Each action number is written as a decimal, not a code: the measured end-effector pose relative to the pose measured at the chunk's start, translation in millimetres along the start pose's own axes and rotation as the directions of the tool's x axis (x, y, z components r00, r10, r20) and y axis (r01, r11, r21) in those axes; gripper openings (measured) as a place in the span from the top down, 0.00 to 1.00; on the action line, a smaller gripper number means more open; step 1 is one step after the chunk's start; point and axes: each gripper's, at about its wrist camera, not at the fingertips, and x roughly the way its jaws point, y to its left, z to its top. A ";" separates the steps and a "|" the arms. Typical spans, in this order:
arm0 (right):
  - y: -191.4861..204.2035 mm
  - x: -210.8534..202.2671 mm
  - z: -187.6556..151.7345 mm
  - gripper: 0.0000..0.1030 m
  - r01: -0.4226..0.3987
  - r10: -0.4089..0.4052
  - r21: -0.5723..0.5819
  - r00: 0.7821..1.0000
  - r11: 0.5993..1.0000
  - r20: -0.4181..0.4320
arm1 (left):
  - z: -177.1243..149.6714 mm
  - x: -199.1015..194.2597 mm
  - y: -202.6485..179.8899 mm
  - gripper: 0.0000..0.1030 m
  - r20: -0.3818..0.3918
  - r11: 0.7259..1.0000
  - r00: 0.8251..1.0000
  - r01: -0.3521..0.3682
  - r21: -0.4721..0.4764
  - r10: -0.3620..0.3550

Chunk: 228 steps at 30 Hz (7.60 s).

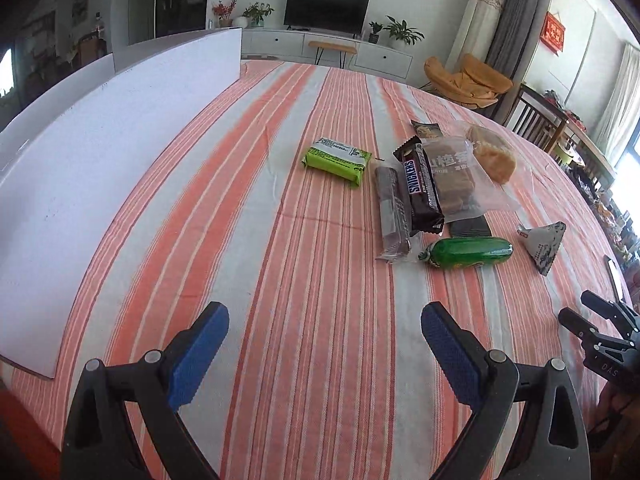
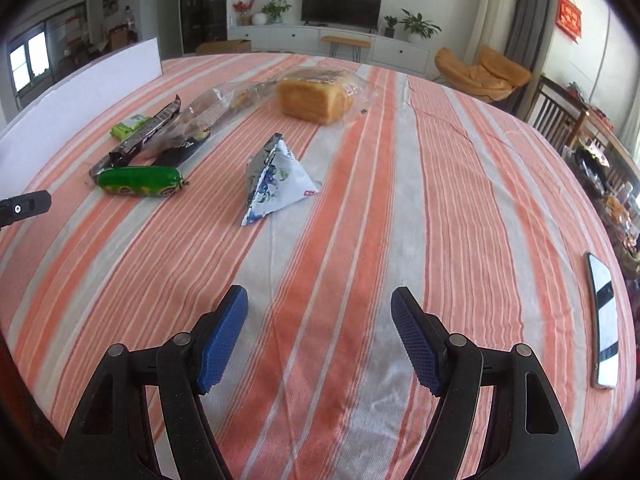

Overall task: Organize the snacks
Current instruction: 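Return both tools to the table above the remaining snacks, then grasp the green-and-white packet with the left tool while the right tool grasps the green sausage, then carry both snacks into the white box and open both tools, then return both tools to the table above the Snickers bars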

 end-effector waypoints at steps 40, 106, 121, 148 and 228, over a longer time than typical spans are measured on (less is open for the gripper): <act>-7.4 5.2 0.0 0.13 -0.031 0.032 0.056 0.999 0.998 -0.020 | -10.1 14.2 -12.3 0.00 -0.011 0.989 0.995 -0.094 0.114 0.096; -6.6 4.6 1.3 0.10 -0.033 0.034 0.055 0.999 0.998 -0.024 | 141.2 123.8 -28.2 0.05 -0.237 0.834 0.968 0.064 0.548 0.082; -6.3 4.4 1.4 0.10 -0.033 0.034 0.055 0.999 0.998 -0.024 | 172.3 161.1 -22.2 0.35 -0.207 0.940 0.978 0.081 0.332 -0.011; -4.9 5.1 1.4 0.10 -0.039 0.040 0.056 0.999 0.998 -0.023 | 36.9 61.4 3.0 0.11 -0.105 0.981 0.993 -0.025 0.194 0.046; 117.5 -50.7 170.0 0.40 -0.252 0.253 -0.027 0.954 0.967 0.162 | 81.9 -105.9 117.8 0.02 0.170 0.998 0.985 0.009 -0.061 0.002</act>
